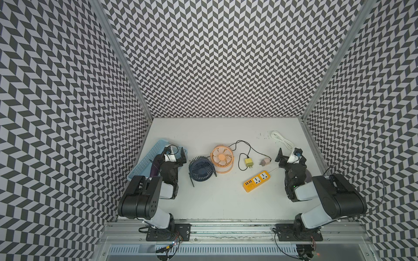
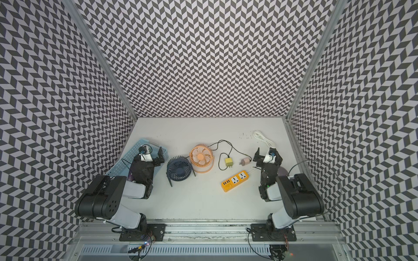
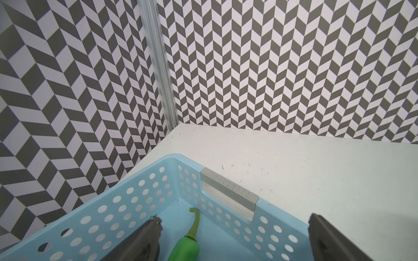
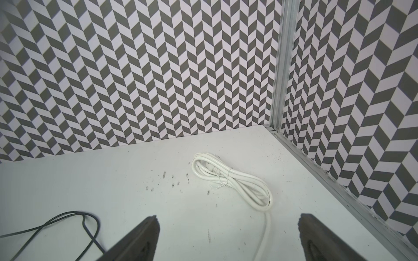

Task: Unplug the desk fan from the power strip
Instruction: Reset both arms

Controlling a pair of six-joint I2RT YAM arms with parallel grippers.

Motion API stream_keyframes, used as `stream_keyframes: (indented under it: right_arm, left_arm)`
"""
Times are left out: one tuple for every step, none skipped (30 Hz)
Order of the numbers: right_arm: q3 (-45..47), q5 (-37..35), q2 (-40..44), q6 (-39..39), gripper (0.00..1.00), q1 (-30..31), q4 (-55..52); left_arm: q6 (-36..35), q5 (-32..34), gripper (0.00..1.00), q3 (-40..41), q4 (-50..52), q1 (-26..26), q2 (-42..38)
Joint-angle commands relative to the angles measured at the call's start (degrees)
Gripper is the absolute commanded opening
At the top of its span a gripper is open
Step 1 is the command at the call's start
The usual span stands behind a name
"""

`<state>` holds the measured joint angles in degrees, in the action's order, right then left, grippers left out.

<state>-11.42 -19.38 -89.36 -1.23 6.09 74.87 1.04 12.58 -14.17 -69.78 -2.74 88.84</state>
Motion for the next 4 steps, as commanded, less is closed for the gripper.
stream_keyframes:
  right_arm:
    - [-1.85,0.69,1.19,-0.17,1.0,-0.27,-1.58]
    - [-2.84,0.74,1.33,-0.15,0.99,-0.28,-2.32]
    - [-2.56,0.59,1.17,-0.28,0.99,-0.31,-1.55]
    - [-2.52,0.54,0.9,-0.33,0.99,-0.33,-0.73]
  left_arm:
    - [0.62,-3.08,1.0,-1.19,0.45,1.25,0.35]
    - [0.48,-3.03,1.0,-0.89,0.14,1.25,0.18]
    - [0.3,-2.44,1.0,-0.39,-0.32,0.77,-0.2]
    - [-0.46,-0.69,1.0,0.14,-1.46,-0.22,-0.21]
